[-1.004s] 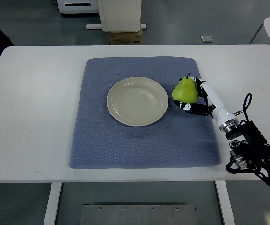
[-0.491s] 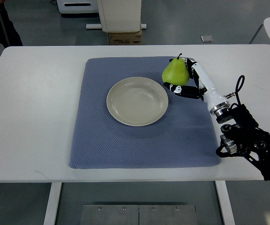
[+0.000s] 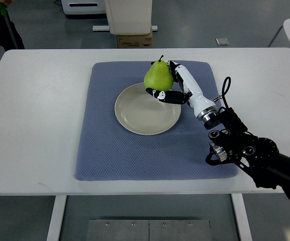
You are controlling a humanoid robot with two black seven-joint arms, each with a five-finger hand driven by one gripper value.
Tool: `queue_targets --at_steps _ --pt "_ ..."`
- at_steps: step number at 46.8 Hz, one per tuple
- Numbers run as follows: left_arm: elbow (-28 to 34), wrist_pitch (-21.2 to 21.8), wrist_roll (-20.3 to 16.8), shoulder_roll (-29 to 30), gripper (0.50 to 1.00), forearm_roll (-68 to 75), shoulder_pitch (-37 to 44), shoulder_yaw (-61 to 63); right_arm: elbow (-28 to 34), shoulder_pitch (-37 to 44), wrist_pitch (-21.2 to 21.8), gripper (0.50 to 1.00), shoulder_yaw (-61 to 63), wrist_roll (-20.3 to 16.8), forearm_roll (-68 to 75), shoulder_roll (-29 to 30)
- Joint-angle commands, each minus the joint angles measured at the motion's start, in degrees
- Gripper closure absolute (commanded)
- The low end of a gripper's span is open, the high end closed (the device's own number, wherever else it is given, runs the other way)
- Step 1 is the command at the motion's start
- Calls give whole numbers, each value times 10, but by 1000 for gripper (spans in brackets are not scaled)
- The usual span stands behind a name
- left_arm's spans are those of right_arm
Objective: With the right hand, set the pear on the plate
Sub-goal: 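Lift the pear and carry it over the cream plate, then lower the pear onto the plate and open the right hand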
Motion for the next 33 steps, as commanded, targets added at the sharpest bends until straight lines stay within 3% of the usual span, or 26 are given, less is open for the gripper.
queue_targets --at_steps 1,33 --pt "0 0 0 0 500 0 0 0 -7 1 0 1000 -6 0 0 12" --pt "0 0 0 0 500 0 0 0 -29 -5 0 1000 -68 0 -3 30"
